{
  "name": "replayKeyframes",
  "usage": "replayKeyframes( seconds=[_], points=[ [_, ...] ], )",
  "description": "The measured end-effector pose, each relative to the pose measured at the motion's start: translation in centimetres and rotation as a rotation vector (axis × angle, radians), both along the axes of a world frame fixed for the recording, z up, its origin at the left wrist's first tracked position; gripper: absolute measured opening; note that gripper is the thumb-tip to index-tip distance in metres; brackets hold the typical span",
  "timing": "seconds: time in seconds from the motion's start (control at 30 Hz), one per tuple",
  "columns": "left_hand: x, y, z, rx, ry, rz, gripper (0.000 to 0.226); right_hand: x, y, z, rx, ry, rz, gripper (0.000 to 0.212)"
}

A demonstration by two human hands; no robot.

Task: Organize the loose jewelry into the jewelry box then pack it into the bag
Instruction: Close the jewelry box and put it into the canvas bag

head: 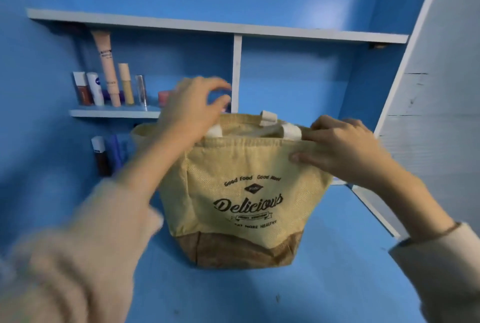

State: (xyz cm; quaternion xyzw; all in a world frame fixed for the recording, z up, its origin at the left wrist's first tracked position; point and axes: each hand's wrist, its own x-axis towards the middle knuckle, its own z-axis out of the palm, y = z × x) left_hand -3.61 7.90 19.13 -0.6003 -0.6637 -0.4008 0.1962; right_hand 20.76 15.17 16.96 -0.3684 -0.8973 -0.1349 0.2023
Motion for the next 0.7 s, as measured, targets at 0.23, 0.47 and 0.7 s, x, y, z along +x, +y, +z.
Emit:
replayKeyframes(
  seconds=[0.23, 0.47, 0.7],
  points=[
    [8.8, -7.0, -19.2, 0.091, -0.928, 0.028, 0.062, 1.2, -1.3, 0.3, -0.031, 0.007, -0.148, 0.031],
    [7.8, -1.5, -21.8, -0.5, -0.766, 0.079, 0.048, -1.5, -2.5, 1.6, -0.029, -0.057, -0.137, 0.039],
    [10.2, 2.5, -23.3, -0.86, -0.359, 0.168, 0.058, 2.9, -4.5, 2.6, -0.109, 0.081, -0.434, 0.028]
  ],
)
